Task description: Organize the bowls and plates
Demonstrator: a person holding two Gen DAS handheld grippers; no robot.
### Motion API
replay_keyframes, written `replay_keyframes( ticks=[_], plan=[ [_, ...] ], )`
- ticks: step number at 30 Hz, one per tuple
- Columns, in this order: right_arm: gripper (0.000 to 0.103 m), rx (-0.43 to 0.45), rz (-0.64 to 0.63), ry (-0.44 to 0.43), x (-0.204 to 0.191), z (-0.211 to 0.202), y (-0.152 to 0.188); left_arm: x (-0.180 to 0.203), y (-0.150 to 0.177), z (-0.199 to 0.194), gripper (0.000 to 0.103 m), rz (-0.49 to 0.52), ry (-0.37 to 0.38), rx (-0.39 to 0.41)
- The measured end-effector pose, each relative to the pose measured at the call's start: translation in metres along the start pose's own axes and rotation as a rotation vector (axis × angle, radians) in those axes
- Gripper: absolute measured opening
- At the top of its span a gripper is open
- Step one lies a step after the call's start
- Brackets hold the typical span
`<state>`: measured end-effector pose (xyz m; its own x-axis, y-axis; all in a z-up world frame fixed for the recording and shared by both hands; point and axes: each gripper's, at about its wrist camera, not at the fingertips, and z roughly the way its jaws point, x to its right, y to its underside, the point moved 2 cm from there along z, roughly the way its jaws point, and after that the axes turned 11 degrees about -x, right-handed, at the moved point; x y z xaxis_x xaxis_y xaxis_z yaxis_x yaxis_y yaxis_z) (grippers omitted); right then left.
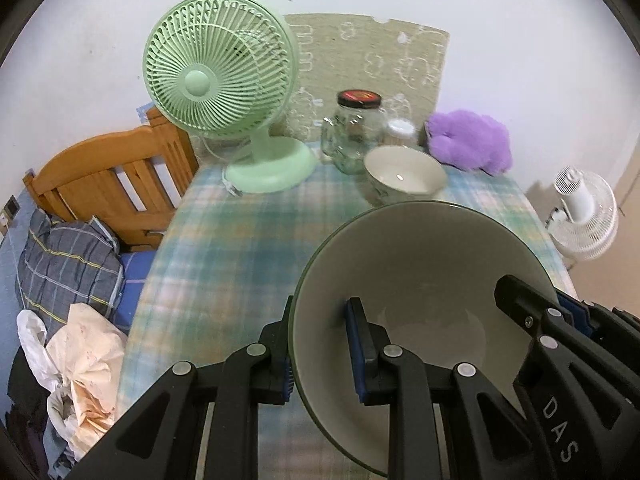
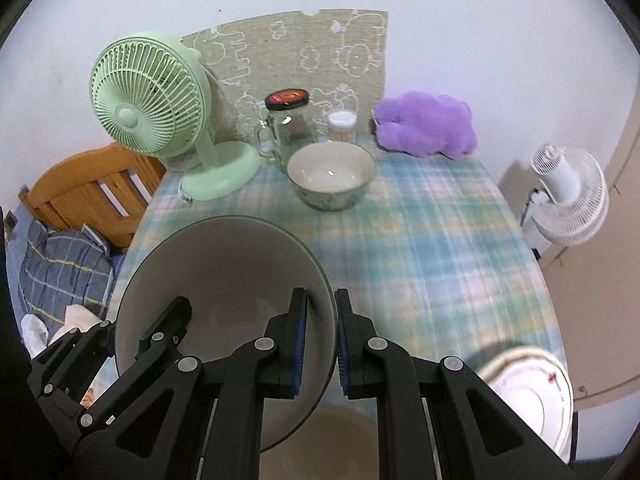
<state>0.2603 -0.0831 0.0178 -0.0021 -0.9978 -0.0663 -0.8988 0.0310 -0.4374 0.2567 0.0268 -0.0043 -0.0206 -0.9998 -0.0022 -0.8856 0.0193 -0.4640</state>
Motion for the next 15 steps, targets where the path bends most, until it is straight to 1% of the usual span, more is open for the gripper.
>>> replay_keyframes(
  ticks=[5,9,15],
  plan=[
    [0.016,-0.018,0.035,0.027,0.011,-0.009,0.032,0.01,0.027,-0.002,0.02,0.033,0.032,-0.024],
    [0.016,-0.031,0.066,0.041,0.022,-0.012,0.059,0.02,0.046,-0.001,0.021,0.068,0.043,-0.038],
    [0.016,-0.066,0.086,0.056,0.031,-0.006,0.085,0.029,0.071,0.006,0.021,0.088,0.054,-0.079]
  ],
)
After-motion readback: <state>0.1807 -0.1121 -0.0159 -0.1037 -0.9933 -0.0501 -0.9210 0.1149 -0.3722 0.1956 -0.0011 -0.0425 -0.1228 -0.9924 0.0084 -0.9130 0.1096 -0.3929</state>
